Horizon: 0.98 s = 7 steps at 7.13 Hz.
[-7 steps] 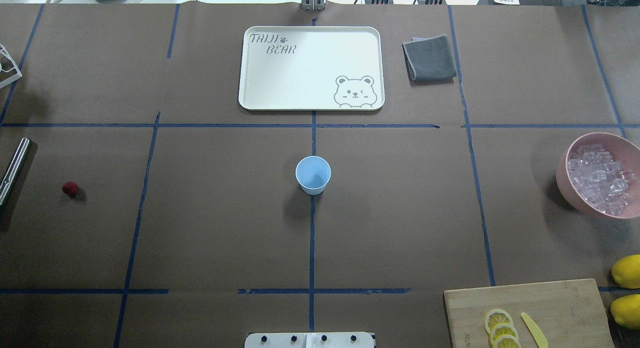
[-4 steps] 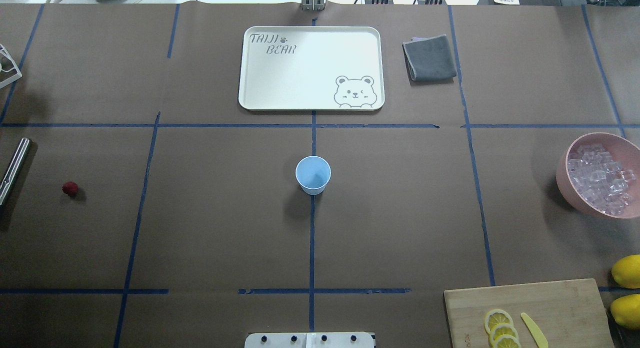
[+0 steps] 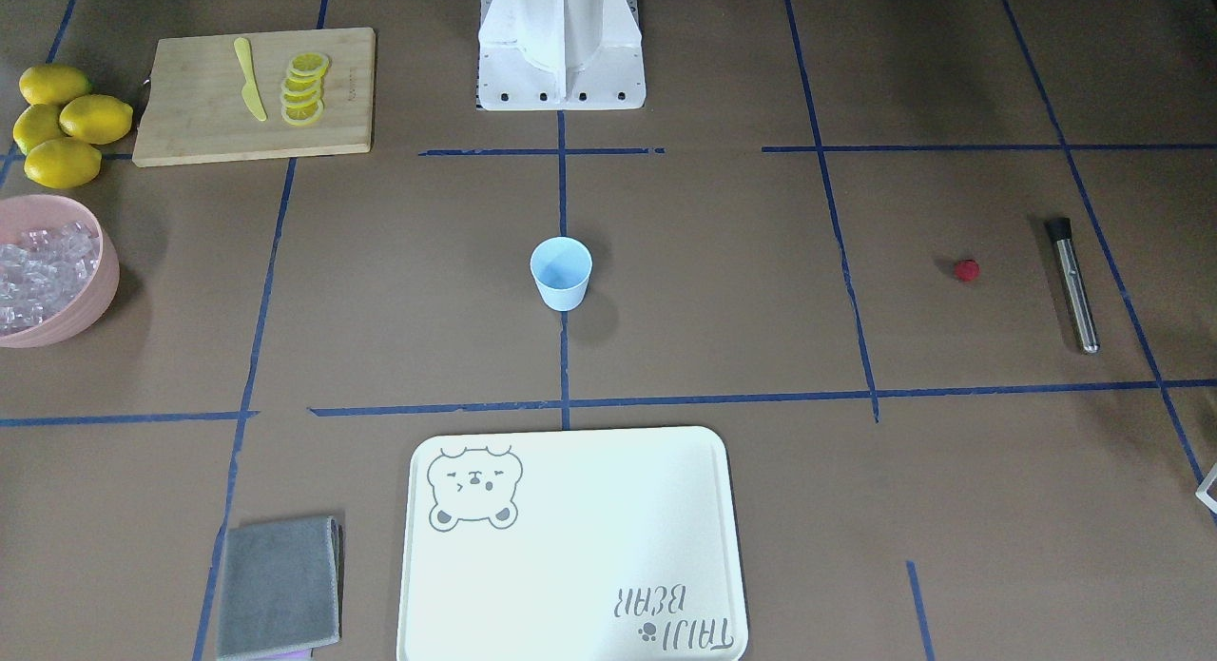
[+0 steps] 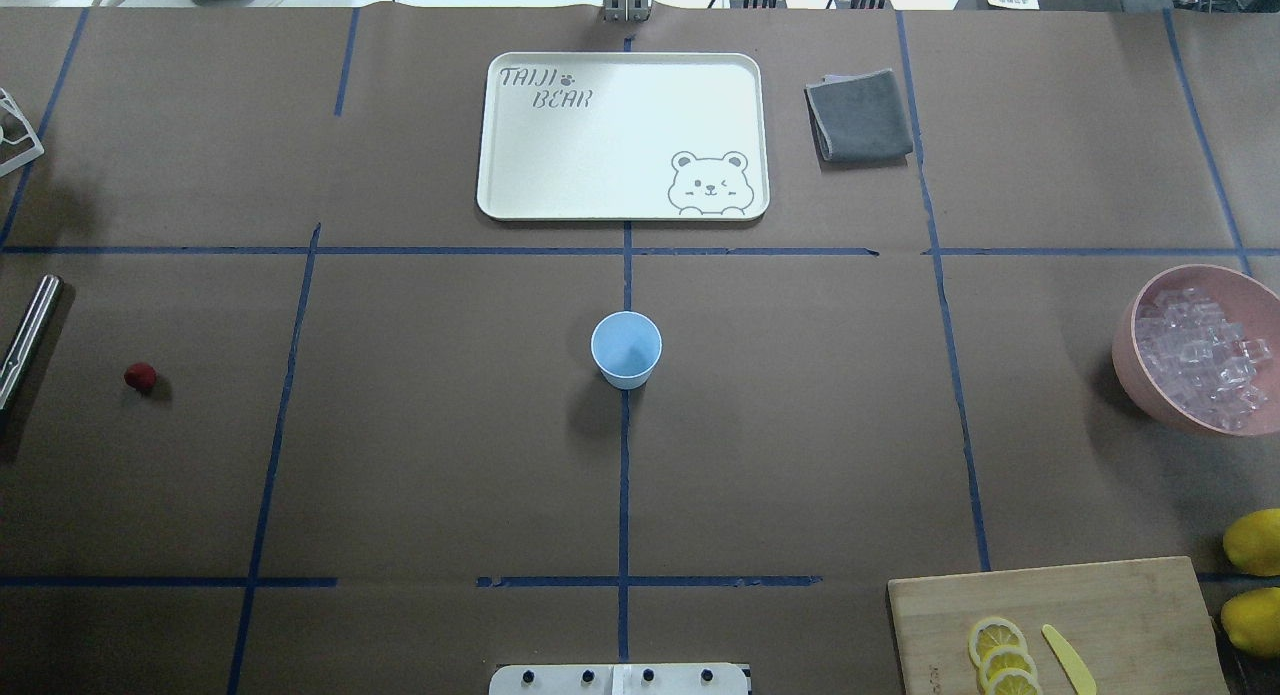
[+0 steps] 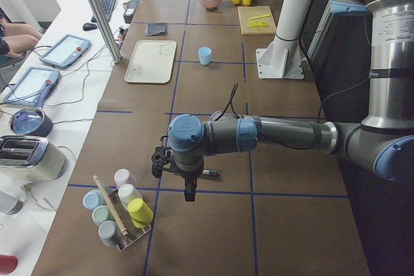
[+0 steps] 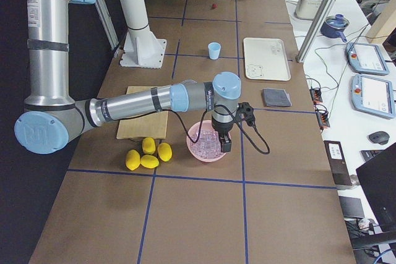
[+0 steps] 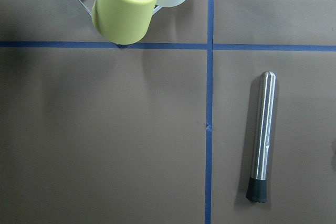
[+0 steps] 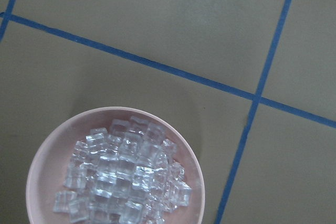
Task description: Mash ice and strawberries in cup
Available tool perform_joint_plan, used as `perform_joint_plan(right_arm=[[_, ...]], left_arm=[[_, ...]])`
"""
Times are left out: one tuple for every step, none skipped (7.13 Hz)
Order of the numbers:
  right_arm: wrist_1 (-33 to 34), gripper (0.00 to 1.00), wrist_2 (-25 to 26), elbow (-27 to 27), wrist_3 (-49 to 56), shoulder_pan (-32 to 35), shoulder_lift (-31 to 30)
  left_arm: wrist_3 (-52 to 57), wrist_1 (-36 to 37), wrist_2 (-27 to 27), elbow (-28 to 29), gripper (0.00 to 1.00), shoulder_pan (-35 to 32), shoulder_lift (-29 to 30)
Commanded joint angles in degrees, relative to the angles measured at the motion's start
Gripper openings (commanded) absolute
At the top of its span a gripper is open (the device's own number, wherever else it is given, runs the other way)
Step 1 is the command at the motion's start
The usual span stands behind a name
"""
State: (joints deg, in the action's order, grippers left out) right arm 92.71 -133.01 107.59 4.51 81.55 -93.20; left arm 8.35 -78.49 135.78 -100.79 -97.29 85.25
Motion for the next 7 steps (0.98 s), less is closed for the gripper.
perform_joint_plan(right_arm=[[-7.06, 1.00, -0.41, 0.08, -7.63, -6.28, -0.31], [-12.50, 1.00, 0.02, -0.18, -15.15, -8.92, -1.27], [-17.25, 1.00, 0.81, -0.27, -22.10, -11.21, -2.59], [-21.91, 0.99, 2.47, -0.36, -28.70, -13.84, -3.73], [-26.31, 0.95, 3.36, -0.88, -34.59, -15.52, -4.70], [-30.61, 0.91, 5.11, -0.89, -39.70, -17.63, -6.28], [-32.40, 0.91, 5.91, -1.15, -42.19, -19.04, -7.42]], left_arm=[[0.00, 0.00, 0.01, 0.07, 1.00, 0.00, -0.09], [0.00, 0.00, -0.08, 0.07, 1.00, 0.00, -0.09], [0.00, 0.00, -0.08, 0.07, 1.00, 0.00, -0.09], [0.00, 0.00, -0.08, 0.07, 1.00, 0.00, -0.09], [0.00, 0.00, -0.08, 0.07, 1.00, 0.00, -0.09], [0.00, 0.09, -0.08, 0.07, 1.00, 0.09, -0.09], [0.00, 0.00, -0.08, 0.07, 1.00, 0.09, -0.09]])
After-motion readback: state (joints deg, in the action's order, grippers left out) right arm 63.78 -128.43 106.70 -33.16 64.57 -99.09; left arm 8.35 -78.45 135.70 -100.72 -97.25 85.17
